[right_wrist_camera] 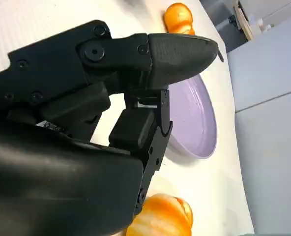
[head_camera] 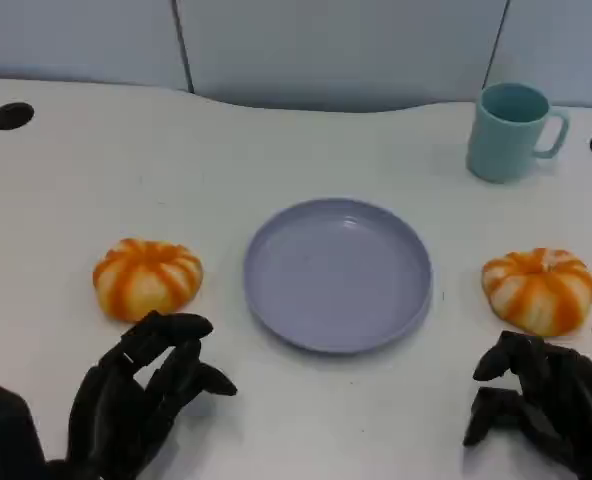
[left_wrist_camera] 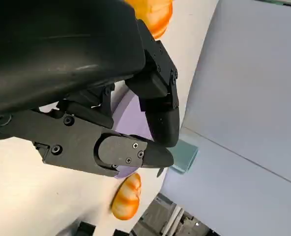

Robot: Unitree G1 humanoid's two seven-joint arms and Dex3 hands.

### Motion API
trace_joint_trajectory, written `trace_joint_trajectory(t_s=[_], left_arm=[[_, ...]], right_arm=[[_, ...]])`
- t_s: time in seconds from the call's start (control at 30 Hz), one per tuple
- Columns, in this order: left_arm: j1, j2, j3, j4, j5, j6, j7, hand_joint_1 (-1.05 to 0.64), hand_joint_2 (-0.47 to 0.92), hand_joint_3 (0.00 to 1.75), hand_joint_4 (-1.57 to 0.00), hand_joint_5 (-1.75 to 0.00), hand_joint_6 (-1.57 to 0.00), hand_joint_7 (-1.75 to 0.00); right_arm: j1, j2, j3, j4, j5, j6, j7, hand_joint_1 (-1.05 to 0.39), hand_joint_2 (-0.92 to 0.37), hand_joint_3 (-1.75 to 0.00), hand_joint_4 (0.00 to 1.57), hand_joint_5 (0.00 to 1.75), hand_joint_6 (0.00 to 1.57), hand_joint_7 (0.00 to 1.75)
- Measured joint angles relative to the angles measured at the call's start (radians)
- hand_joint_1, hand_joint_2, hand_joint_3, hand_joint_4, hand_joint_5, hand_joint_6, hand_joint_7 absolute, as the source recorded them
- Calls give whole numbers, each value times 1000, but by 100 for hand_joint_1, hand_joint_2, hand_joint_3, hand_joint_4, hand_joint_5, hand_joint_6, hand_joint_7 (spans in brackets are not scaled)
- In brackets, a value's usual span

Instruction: Grasp the bread from the table and place it into the plate.

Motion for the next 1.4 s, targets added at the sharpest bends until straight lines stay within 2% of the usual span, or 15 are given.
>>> trace_joint_trajectory(t_s=[0.07, 0.13, 0.2, 0.27, 0.37, 0.47, 0.5, 0.63, 0.8, 0.87, 1.0, 1.17, 1.4], left_arm=[[0, 4, 0, 2, 0, -15, -9, -52, 92, 14, -58, -126, -55, -81], [-1, 13, -3, 10, 13, -77, -42, -53, 92, 13, -56, -101, -56, -55], [-7, 25, -9, 25, 54, -182, -62, -56, 92, 15, -53, -90, -56, -40], [-19, 40, -16, 50, 99, -283, -67, -57, 92, 16, -51, -87, -56, -35], [-36, 68, -31, 89, 193, -428, -55, -58, 92, 18, -40, -63, -50, -12], [-47, 128, -51, 95, 352, -586, 7, -58, 92, 16, -34, -53, -47, -4], [-56, 145, -54, 96, 389, -616, 32, -59, 92, 16, -24, -47, -41, -2], [-84, 244, -65, 65, 689, -680, 217, -62, 92, 15, -11, -37, -32, 0], [-113, 383, -89, -53, 1099, -639, 496, -67, 92, 11, -5, -31, -27, 0], [-123, 420, -109, -95, 1181, -586, 562, -68, 92, 6, -1, -19, -17, 0], [-157, 484, -188, -170, 1348, -413, 574, -68, 89, 2, -1, -15, -16, -1], [-216, 524, -283, -201, 1445, -253, 564, -69, 88, 0, 0, -12, -13, 0], [-339, 565, -407, -119, 1452, -164, 473, -67, 85, 0, -1, -10, -13, 0]], right_arm=[[0, 1, 0, 0, 0, 0, 0, -41, -92, -43, 124, 106, 114, 99], [-1, 4, 1, 0, 0, 0, -1, -41, -92, -43, 124, 105, 114, 99], [-1, 8, 2, 0, 0, 0, -1, -41, -92, -43, 124, 105, 114, 98], [-1, 14, 3, 0, 2, 0, 0, -41, -92, -43, 124, 105, 114, 98], [-3, 20, 5, 1, 2, 0, 3, -42, -92, -42, 124, 105, 114, 98], [-5, 21, 6, 3, 3, 1, 7, -43, -92, -41, 125, 104, 114, 98], [-6, 21, 6, 4, 3, 1, 7, -43, -92, -40, 125, 104, 114, 99], [-10, 25, 9, 5, 1, 4, 2, -42, -92, -42, 125, 104, 114, 100], [-18, 28, 14, 13, -9, -5, -4, -43, -92, -44, 125, 104, 115, 100], [-19, 30, 15, 16, -11, -11, -6, -42, -92, -44, 125, 104, 114, 99], [-23, 31, 16, 27, -10, -22, 1, -41, -92, -44, 125, 104, 114, 98], [-24, 32, 17, 28, -10, -22, 2, -42, -92, -45, 126, 104, 115, 98], [-26, 33, 18, 32, -11, -27, 1, -43, -92, -43, 125, 104, 117, 97]])
